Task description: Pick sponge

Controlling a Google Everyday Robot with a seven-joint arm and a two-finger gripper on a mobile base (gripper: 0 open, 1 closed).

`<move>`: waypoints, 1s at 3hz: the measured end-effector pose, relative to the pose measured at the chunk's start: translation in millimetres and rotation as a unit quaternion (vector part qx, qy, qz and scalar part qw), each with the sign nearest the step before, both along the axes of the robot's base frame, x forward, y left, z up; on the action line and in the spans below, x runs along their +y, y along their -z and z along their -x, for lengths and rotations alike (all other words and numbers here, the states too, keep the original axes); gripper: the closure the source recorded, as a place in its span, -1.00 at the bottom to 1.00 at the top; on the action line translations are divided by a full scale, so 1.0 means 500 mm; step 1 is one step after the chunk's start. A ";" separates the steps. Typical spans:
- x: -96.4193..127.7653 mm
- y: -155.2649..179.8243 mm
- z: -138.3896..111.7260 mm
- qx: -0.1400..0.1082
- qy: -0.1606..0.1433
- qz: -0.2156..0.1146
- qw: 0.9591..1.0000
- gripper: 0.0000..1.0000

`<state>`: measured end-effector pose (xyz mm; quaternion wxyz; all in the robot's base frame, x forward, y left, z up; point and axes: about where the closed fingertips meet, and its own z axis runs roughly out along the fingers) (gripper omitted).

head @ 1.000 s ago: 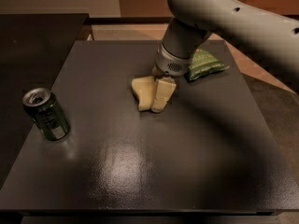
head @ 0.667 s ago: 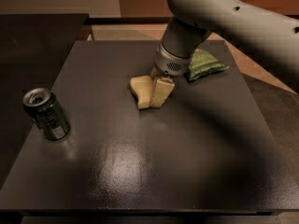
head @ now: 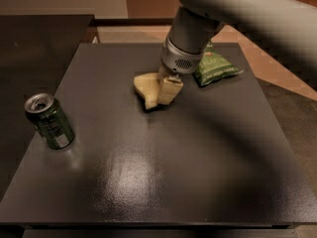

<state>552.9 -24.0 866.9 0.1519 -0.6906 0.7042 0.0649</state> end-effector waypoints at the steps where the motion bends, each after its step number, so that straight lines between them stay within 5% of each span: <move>1: 0.015 -0.047 0.015 -0.010 -0.007 0.001 1.000 1.00; 3: 0.048 -0.150 0.048 -0.035 -0.028 -0.001 0.999 1.00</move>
Offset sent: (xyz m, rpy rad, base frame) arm -0.0227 0.0221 0.0778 -0.0039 -0.0728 0.0504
